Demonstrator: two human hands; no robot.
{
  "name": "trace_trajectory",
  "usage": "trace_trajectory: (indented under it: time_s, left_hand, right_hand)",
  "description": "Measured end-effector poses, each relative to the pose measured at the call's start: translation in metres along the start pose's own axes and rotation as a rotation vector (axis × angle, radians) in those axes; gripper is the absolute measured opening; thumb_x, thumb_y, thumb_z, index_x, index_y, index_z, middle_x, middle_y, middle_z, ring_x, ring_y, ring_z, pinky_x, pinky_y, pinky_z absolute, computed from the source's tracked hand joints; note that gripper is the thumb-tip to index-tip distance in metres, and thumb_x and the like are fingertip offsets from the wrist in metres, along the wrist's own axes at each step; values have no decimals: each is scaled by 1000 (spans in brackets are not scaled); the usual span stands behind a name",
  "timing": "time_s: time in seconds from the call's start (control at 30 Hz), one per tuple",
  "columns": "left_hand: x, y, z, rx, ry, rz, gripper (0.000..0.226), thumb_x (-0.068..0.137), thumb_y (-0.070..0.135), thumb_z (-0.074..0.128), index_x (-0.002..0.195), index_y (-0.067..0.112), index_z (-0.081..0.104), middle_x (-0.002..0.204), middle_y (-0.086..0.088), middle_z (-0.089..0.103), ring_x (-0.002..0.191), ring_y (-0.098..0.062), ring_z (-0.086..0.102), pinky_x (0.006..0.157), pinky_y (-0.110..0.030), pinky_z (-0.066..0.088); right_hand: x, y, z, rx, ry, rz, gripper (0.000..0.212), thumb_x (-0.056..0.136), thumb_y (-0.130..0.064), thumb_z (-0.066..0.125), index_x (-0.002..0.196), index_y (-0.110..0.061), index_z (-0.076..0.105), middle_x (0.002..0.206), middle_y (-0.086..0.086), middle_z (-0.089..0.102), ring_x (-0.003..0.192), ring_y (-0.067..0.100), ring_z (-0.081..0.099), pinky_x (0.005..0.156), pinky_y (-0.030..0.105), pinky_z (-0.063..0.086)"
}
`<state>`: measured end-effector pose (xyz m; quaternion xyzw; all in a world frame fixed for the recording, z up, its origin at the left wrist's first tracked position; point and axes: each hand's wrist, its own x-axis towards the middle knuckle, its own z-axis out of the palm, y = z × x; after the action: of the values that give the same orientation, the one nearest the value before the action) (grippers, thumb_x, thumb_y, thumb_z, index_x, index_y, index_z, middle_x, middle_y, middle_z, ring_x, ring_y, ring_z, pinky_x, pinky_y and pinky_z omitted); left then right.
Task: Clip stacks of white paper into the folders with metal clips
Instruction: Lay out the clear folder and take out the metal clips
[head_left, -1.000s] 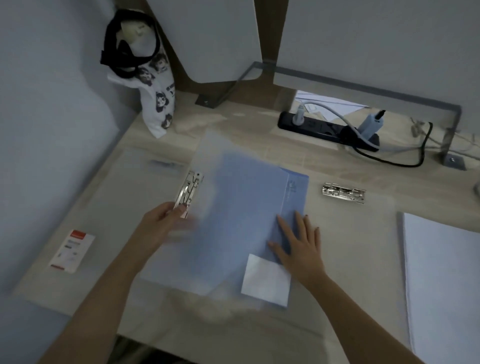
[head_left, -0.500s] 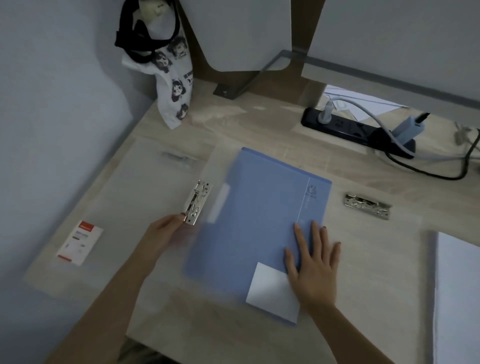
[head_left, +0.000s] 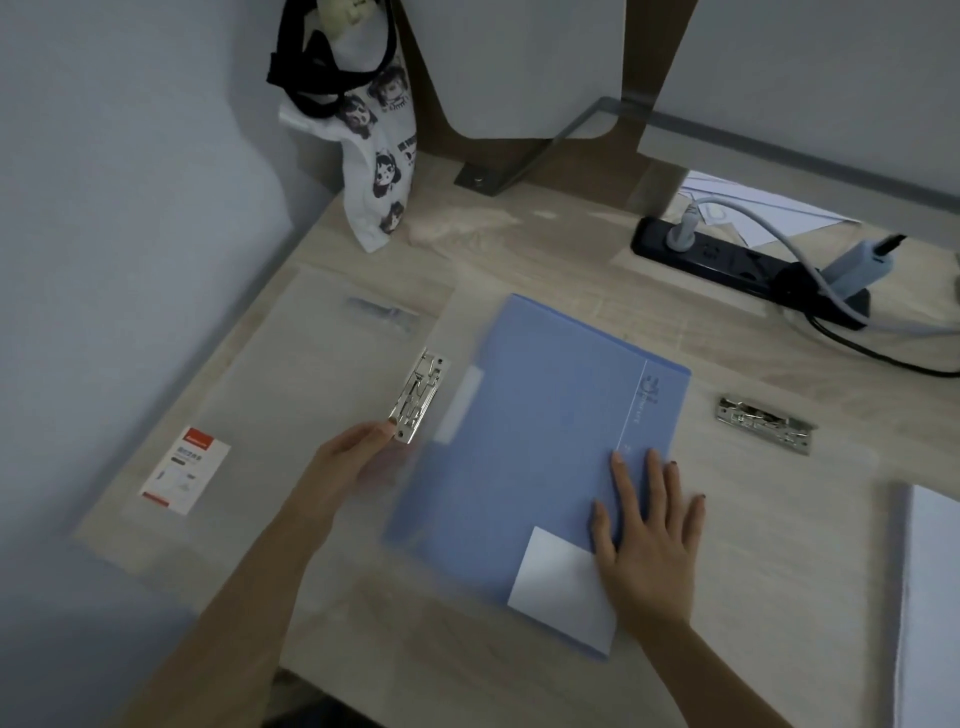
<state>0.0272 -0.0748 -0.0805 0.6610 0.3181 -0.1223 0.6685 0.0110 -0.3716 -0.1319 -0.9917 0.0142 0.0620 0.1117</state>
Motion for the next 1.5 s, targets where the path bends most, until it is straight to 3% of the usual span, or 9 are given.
trace_trajectory:
  time_s: [0.13, 0.23, 0.37, 0.47, 0.6, 0.87, 1.0, 1.27, 1.5]
  left_hand:
    - [9, 13, 4, 31, -60, -93, 24, 92, 47, 41, 87, 38, 62, 75, 21, 71, 84, -5, 64, 69, -14, 48]
    - [15, 25, 12, 65, -28, -47, 25, 93, 48, 39, 96, 35, 60, 73, 20, 68, 54, 11, 61, 45, -6, 43]
    - [34, 37, 23, 87, 47, -26, 57, 81, 70, 41, 99, 22, 68, 102, -3, 70, 86, -13, 65, 84, -26, 51]
    - [47, 51, 35, 209, 132, -45, 52, 81, 70, 40, 63, 23, 52, 69, -1, 58, 73, -20, 55, 74, -31, 44]
    - [62, 62, 51, 403, 212, -41, 63, 78, 74, 40, 50, 18, 38, 54, -1, 45, 54, -21, 46, 62, -30, 35]
    - [78, 54, 55, 500, 298, -5, 45, 82, 54, 53, 80, 10, 60, 87, -12, 64, 92, -30, 63, 83, -36, 46]
    - [58, 59, 77, 630, 490, 349, 43, 88, 27, 55, 123, 3, 49, 131, -18, 46, 123, -33, 42, 96, -39, 37]
    - [22, 12, 184, 1138, 2, 984, 46, 87, 26, 37, 122, 6, 58, 136, -14, 53, 129, -33, 47, 105, -48, 38]
    - [28, -21, 247, 1367, -156, 986, 55, 92, 39, 31, 133, 6, 48, 142, -14, 46, 133, -28, 43, 108, -39, 24]
  right_hand:
    - [-1, 0, 0, 7, 7, 1, 60, 89, -54, 19, 146, -34, 17, 156, 6, 18, 144, 21, 2, 115, 39, -10]
    - [-1, 0, 0, 11, 2, -3, 60, 89, -54, 17, 146, -35, 15, 157, 5, 15, 145, 21, 1, 115, 39, -10]
    - [-1, 0, 1, 15, 12, -8, 60, 89, -54, 18, 146, -35, 17, 157, 6, 17, 144, 21, 1, 115, 38, -11]
    - [-1, 1, 2, 16, 17, -1, 59, 89, -52, 21, 145, -35, 19, 156, 7, 20, 144, 21, 2, 115, 39, -9]
    - [1, 0, 1, 10, 16, 2, 59, 89, -51, 22, 145, -33, 22, 155, 7, 21, 143, 22, 4, 115, 40, -7]
    - [1, 0, 2, 19, 32, 0, 59, 89, -50, 24, 145, -33, 24, 155, 7, 21, 143, 21, 3, 116, 42, -6]
    - [1, 1, 3, 10, 32, -6, 58, 91, -53, 19, 145, -31, 24, 155, 7, 21, 144, 22, 3, 116, 44, -4]
    - [3, 9, -5, 197, 27, -37, 63, 94, -55, 10, 146, -23, 21, 154, 1, 20, 142, 9, 2, 116, 32, -10]
    - [48, 64, -33, 220, 178, 148, 62, 89, -41, 25, 137, -5, 40, 147, 18, 35, 139, 28, 29, 114, 38, 11]
